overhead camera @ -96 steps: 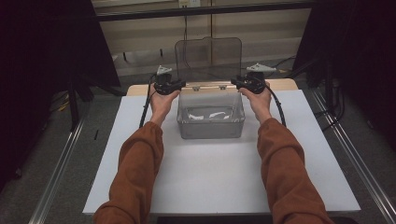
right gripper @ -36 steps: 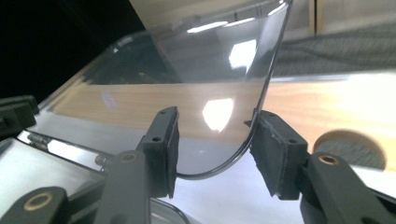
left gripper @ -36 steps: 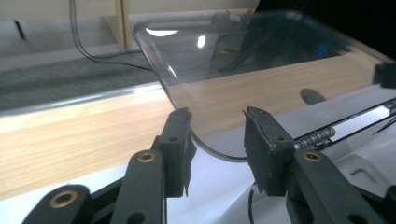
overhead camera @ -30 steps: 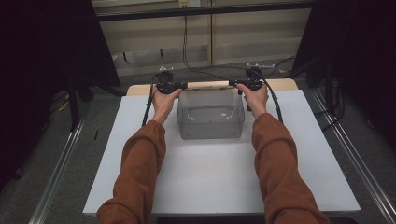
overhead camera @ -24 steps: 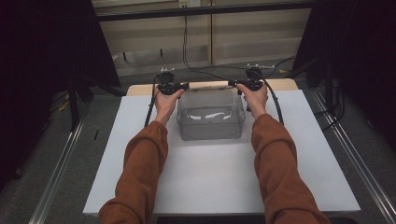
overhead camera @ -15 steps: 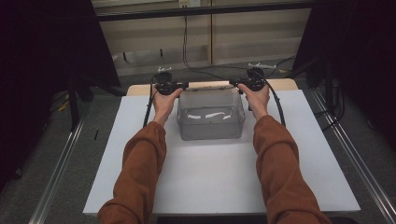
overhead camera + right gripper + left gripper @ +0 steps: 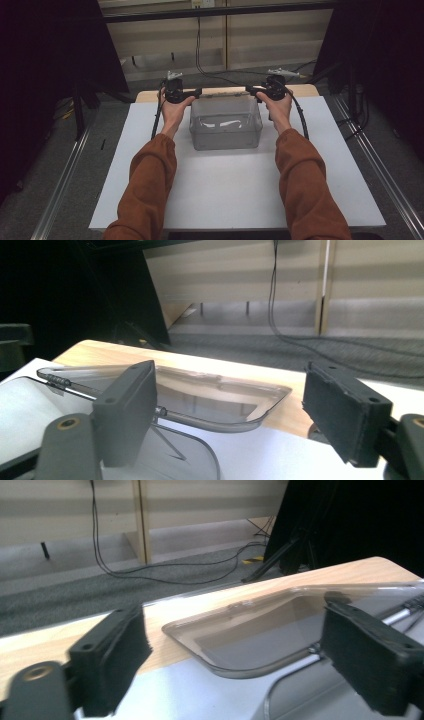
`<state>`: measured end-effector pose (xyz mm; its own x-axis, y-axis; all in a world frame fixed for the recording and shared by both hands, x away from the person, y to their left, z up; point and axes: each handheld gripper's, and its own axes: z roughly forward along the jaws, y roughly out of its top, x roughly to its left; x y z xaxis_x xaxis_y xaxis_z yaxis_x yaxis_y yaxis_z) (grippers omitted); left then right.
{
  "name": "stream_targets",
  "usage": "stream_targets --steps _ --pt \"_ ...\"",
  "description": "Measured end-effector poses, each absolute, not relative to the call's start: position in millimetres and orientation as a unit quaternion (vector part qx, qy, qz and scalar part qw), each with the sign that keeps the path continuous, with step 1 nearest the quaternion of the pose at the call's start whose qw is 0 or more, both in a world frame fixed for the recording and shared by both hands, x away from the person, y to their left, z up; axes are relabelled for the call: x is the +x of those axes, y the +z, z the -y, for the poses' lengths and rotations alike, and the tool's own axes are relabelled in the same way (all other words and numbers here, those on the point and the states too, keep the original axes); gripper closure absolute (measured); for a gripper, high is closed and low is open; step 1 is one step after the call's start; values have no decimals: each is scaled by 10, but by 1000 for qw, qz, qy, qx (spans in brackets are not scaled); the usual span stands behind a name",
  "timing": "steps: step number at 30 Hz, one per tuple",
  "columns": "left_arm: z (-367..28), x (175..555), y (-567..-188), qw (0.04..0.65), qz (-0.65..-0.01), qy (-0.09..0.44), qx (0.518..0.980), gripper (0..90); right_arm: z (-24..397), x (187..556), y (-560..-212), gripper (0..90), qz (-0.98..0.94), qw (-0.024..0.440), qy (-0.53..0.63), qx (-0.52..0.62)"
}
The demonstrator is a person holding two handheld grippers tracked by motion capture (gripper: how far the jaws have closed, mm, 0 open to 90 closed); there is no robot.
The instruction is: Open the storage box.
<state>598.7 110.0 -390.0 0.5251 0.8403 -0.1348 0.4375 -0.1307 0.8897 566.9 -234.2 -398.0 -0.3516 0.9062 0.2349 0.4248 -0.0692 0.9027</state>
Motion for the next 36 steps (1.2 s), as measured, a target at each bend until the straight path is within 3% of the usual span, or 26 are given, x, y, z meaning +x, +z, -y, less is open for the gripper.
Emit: stream_targets --steps 5,14,26,36 --pt "-1091 5868 -3897 506 -416 204 728 49 2289 5604 -3985 119 -643 248 520 505" --pt "-1217 5681 -3926 553 -394 206 705 48 2247 5437 -3947 104 -651 272 522 480" --pt "-1369 5359 -3888 557 -367 247 703 62 2247 5151 -3879 52 -658 308 517 453" --pt "-1371 5097 -3827 572 -360 251 693 30 2350 4855 -3782 31 -648 348 521 433"
